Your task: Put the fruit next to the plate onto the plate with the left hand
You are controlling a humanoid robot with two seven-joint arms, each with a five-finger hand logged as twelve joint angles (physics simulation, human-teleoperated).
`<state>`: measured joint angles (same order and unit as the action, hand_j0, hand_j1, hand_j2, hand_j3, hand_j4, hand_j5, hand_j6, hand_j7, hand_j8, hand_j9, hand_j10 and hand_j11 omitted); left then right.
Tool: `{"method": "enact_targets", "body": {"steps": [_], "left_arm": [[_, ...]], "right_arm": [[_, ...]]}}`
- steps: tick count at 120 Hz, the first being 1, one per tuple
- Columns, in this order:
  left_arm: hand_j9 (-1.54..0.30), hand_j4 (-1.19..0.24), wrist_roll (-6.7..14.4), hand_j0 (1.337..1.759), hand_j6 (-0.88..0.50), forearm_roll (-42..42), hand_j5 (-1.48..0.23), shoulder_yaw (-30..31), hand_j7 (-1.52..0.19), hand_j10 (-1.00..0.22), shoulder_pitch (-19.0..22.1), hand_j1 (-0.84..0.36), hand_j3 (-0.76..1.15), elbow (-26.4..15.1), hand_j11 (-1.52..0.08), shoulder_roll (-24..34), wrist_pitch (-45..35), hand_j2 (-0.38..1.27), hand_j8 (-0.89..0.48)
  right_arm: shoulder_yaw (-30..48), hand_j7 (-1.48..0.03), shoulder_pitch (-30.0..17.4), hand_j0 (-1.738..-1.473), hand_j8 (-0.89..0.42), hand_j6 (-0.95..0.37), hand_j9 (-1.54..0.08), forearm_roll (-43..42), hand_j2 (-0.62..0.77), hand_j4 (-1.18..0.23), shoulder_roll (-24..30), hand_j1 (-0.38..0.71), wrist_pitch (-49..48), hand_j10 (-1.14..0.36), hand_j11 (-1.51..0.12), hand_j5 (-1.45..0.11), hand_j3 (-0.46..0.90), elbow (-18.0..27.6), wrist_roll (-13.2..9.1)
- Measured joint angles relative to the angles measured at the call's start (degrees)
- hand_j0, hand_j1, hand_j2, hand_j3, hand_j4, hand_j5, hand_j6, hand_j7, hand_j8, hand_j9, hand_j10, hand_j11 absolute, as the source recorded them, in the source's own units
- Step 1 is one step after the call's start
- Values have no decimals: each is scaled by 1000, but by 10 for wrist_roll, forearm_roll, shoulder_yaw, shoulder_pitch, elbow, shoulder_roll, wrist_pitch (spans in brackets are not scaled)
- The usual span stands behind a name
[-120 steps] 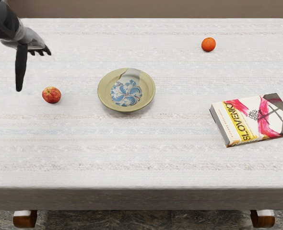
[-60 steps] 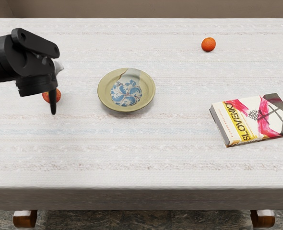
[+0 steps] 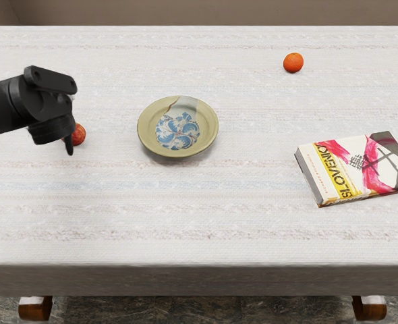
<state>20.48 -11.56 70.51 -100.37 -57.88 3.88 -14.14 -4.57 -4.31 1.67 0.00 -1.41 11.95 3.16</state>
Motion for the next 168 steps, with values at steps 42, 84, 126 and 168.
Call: {"method": "enact_targets", "body": {"steps": [42, 84, 126, 168], "left_arm": [[-165, -128, -1, 1658, -129, 2, -166, -25, -165, -128, 39, 197, 0, 40, -165, -15, -57, 26, -129], [-244, -189, -23, 1658, -190, 0, -244, -23, -244, -189, 70, 124, 0, 49, -244, -16, -54, 39, -189], [-261, -202, -25, 1658, -203, 3, -261, -19, -261, -202, 110, 109, 0, 100, -261, -7, -54, 41, -203], [-292, -226, -24, 1658, -227, 3, -292, -19, -292, -226, 115, 81, 0, 127, -292, -1, -53, 46, -226]], "right_arm": [[0, -29, 0, -1658, -22, -22, -29, 0, -5, -22, 0, -322, 0, -22, -29, -29, 0, 0, 0], [0, -29, 0, -1658, -22, -22, -29, 0, -5, -22, 0, -322, 0, -22, -29, -29, 0, 0, 0], [0, -29, 0, -1658, -22, -22, -29, 0, -5, -22, 0, -322, 0, -22, -29, -29, 0, 0, 0], [0, -29, 0, -1658, -22, -22, -29, 0, -5, -22, 0, -322, 0, -22, -29, -29, 0, 0, 0]]}}
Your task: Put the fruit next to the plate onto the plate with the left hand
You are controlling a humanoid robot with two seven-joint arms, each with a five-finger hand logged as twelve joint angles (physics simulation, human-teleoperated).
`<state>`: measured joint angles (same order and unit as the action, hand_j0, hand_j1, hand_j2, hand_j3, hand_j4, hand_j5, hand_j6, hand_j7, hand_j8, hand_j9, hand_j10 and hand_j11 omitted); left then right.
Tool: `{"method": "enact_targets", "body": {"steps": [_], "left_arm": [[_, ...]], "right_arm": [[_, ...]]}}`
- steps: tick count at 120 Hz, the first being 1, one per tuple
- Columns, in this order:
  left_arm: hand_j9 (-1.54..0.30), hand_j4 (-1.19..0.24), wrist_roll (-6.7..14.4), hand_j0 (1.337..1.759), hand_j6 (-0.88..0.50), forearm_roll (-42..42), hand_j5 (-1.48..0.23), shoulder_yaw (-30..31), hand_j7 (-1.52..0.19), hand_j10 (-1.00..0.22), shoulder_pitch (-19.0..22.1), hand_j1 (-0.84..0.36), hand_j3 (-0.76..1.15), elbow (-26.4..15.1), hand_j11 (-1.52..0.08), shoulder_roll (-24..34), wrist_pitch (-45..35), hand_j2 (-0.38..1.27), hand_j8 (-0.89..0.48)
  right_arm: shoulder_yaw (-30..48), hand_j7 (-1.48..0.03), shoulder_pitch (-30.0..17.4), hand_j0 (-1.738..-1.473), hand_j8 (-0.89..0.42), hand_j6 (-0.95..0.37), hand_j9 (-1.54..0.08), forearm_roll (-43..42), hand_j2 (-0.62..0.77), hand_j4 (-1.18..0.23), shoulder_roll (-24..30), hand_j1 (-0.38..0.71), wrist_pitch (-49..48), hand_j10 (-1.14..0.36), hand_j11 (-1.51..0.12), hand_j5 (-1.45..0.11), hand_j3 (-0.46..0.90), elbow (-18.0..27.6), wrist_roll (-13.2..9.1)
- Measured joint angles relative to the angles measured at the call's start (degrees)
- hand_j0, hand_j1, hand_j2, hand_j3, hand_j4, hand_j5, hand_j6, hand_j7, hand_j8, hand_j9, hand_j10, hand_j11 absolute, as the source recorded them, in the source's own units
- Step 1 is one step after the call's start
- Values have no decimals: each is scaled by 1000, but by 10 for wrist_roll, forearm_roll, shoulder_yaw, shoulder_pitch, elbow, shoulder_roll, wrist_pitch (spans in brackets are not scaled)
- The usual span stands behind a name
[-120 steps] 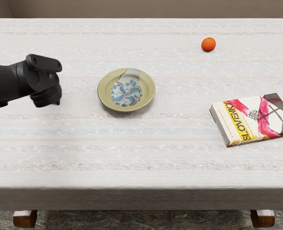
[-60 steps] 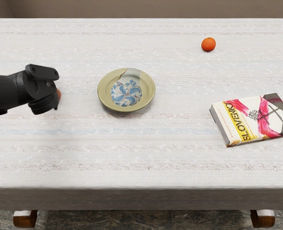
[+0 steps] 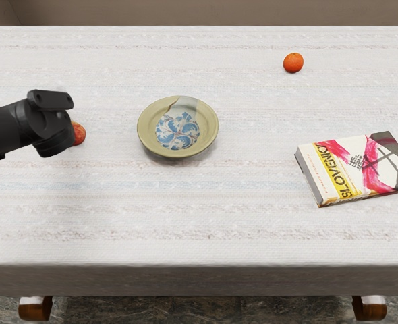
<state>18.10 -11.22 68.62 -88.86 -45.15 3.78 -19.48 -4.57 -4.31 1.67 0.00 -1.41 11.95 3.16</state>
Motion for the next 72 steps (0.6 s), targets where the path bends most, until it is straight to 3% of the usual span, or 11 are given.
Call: {"method": "enact_targets", "body": {"steps": [72], "left_arm": [[-322, -249, -1, 1658, -250, 10, -322, -14, -322, -249, 1, 53, 0, 1, -322, -4, 26, 51, -250]], "right_arm": [[0, -29, 0, -1658, -22, -22, -29, 0, -5, -22, 0, -322, 0, -22, -29, -29, 0, 0, 0]]}}
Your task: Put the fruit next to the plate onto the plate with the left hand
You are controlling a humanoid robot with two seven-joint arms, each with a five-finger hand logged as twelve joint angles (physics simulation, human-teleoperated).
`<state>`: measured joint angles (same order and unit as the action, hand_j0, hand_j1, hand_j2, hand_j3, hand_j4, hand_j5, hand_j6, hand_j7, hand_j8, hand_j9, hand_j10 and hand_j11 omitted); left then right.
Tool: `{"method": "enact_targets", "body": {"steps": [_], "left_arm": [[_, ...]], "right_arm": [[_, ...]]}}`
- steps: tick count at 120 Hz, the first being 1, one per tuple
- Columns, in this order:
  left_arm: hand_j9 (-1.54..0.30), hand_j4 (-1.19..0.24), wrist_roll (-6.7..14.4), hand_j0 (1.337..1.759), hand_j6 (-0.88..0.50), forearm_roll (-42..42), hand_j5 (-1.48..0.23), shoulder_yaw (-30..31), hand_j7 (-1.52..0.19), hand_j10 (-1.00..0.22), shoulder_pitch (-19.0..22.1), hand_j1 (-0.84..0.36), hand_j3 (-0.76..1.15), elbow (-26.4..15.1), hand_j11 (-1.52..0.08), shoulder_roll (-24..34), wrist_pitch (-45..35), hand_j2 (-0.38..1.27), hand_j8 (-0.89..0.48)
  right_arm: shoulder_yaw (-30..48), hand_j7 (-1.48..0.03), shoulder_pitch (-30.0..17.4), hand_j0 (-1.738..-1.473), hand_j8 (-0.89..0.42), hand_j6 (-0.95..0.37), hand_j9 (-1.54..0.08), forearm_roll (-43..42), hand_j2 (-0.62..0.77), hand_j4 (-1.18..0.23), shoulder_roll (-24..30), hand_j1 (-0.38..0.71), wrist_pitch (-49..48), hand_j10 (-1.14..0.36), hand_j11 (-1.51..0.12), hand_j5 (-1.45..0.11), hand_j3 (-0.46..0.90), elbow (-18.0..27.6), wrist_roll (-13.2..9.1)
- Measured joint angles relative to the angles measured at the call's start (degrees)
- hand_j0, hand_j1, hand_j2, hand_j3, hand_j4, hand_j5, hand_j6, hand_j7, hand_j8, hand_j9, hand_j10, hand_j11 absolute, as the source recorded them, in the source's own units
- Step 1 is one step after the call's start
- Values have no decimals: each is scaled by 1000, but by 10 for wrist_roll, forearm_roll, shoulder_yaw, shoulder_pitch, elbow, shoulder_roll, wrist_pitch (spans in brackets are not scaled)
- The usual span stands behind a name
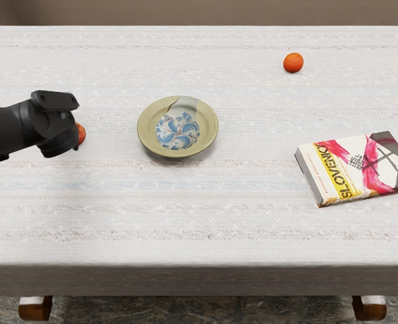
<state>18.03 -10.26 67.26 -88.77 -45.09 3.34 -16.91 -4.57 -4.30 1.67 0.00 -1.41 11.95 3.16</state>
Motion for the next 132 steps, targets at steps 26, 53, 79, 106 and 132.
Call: {"method": "enact_targets", "body": {"steps": [26, 53, 79, 106, 132], "left_arm": [[-324, -250, 0, 1658, -251, 15, -324, -10, -324, -250, 6, 51, 0, 0, -324, -5, 15, 51, -251], [-349, -270, 0, 1658, -271, 23, -349, -18, -349, -270, 7, 28, 0, 0, -349, -5, 17, 55, -270], [-448, -346, 1, 1658, -346, 21, -448, -16, -448, -345, 7, -63, 0, 0, -448, -4, 17, 70, -346], [-875, -744, 5, 1657, -386, 5, -776, -14, -902, -387, 2, -423, -47, 2, -899, -1, 87, 243, -278], [-1061, -793, 17, 1647, -309, -13, -1080, -14, -1145, -342, -39, -497, -2, -3, -1089, 37, 151, 330, -172]], "right_arm": [[0, -29, 0, -1658, -22, -22, -29, 0, -5, -22, 0, -322, 0, -22, -29, -29, 0, 0, 0], [0, -29, 0, -1658, -22, -22, -29, 0, -5, -22, 0, -322, 0, -22, -29, -29, 0, 0, 0], [0, -29, 0, -1658, -22, -22, -29, 0, -5, -22, 0, -322, 0, -22, -29, -29, 0, 0, 0], [0, -29, 0, -1658, -22, -22, -29, 0, -5, -22, 0, -322, 0, -22, -29, -29, 0, 0, 0], [0, -29, 0, -1658, -22, -22, -29, 0, -4, -22, 0, -322, 0, -22, -29, -29, 0, 0, 0]]}}
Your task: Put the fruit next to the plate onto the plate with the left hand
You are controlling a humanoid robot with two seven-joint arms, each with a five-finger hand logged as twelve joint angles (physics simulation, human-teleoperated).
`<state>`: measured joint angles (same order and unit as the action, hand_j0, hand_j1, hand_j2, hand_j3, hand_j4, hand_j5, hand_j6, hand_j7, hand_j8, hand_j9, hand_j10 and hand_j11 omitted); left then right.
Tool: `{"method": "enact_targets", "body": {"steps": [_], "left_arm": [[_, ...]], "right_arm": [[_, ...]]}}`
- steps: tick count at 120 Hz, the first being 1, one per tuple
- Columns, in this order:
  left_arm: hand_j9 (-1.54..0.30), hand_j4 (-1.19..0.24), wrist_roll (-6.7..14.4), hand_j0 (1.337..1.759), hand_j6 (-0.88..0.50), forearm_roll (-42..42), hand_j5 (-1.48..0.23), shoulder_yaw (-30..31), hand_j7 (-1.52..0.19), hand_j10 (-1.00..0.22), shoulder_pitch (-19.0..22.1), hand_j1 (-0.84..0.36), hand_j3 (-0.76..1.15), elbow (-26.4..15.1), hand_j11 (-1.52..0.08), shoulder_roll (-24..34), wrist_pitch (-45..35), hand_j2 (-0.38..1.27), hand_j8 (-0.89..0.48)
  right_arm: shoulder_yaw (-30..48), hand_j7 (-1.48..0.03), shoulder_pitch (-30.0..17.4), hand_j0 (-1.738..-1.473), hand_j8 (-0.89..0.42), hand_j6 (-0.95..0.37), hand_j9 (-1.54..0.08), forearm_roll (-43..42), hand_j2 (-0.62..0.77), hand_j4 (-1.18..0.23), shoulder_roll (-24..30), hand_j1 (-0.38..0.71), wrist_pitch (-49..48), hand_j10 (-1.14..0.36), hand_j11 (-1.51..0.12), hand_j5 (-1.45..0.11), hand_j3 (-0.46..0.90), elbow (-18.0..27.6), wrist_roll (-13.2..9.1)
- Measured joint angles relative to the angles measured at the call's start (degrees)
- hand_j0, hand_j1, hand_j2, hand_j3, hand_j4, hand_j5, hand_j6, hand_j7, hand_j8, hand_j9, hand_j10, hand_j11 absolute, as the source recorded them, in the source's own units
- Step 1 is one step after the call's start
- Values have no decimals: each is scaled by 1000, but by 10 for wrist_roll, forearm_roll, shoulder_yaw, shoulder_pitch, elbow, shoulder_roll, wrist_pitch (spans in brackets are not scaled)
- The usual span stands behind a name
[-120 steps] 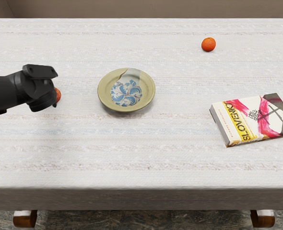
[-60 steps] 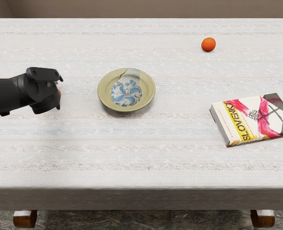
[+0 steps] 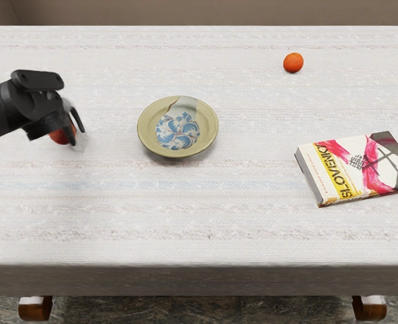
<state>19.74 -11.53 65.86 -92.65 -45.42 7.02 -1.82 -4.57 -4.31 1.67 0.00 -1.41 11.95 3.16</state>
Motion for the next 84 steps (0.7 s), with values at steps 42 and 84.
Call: {"method": "enact_targets", "body": {"steps": [42, 84], "left_arm": [[-1199, -771, 7, 1641, -258, -3, -1315, -96, -1222, -329, -47, -497, 0, -3, -1170, 60, 161, 320, -134], [-1247, -760, 7, 1640, -268, 6, -1378, -218, -1269, -348, -73, -454, 0, 0, -1188, 58, 170, 292, -148]], "right_arm": [[0, -29, 0, -1658, -22, -22, -29, 0, -4, -22, 0, -322, 0, -22, -29, -29, 0, 0, 0], [0, -29, 0, -1658, -22, -22, -29, 0, -5, -22, 0, -322, 0, -22, -29, -29, 0, 0, 0]]}}
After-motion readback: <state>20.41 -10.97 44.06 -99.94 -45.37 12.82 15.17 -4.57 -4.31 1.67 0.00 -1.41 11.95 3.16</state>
